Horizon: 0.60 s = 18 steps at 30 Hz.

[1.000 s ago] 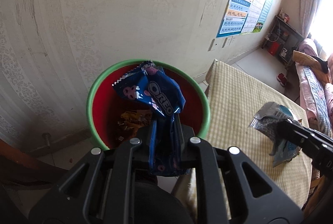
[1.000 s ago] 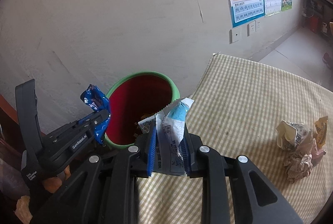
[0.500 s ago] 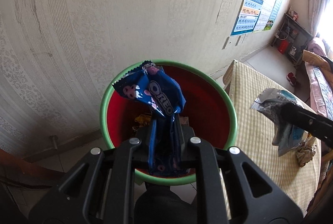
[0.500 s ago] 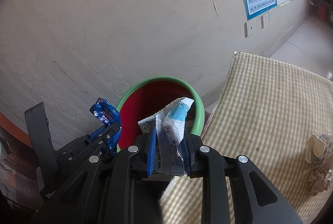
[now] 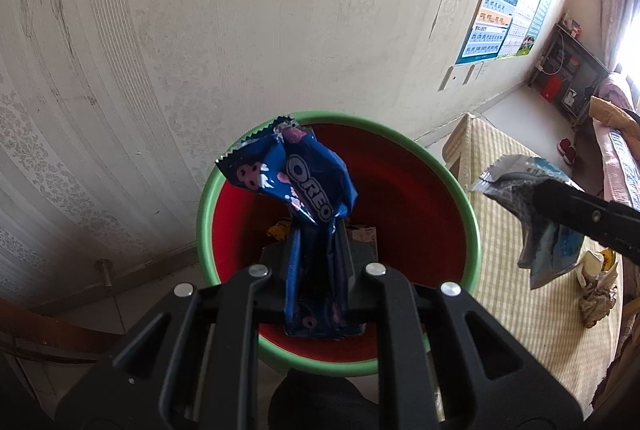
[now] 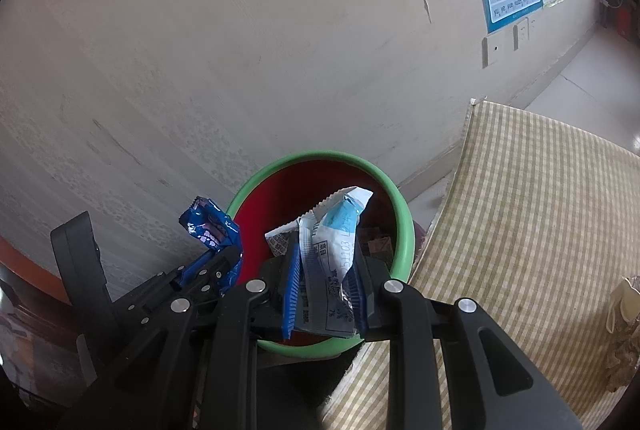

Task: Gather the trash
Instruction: 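Open both tools over the bucket to drop the Oreo and white-blue wrappers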

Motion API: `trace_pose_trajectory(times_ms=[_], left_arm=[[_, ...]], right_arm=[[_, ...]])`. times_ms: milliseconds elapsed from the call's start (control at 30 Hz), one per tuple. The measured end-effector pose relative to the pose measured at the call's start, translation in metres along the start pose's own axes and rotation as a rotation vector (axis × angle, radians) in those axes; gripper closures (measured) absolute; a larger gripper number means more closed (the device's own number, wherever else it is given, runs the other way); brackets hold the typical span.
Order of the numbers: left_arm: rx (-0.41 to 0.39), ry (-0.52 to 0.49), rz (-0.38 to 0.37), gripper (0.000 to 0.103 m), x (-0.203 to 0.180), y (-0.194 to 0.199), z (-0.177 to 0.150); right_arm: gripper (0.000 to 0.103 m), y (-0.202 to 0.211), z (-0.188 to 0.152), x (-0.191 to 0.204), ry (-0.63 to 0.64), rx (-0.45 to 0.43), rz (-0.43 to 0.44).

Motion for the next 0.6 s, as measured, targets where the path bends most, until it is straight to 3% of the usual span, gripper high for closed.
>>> trace_pose_trajectory(times_ms=[367,533,600], left_arm=[[0.027,-0.004,0.011,0.089,0.002,-0.012,0.001],[0.046,-0.003,-0.001,0.085,0.001,-0.017,0.0],[0.047,0.0,-0.004,0.08,0.001,-0.017,0.0]], right_arm=[[0.08,-0.004,0.001,0.004,-0.017,-0.004,0.014],[0.079,-0.007,0.007,0.005,-0.023,-0.018,0.019],[0.074,-0.009,0.008,0.005,-0.027,-0.02,0.02]])
Point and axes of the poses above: each gripper's, at about its wrist camera, not at the fingertips, and y roughly against the way its jaws point, x to its left, z to its top, the point moved 9 cm from there along -y, roughly the way its jaws point, and after that the axes turned 13 degrees about y, right-handed, at the moved point
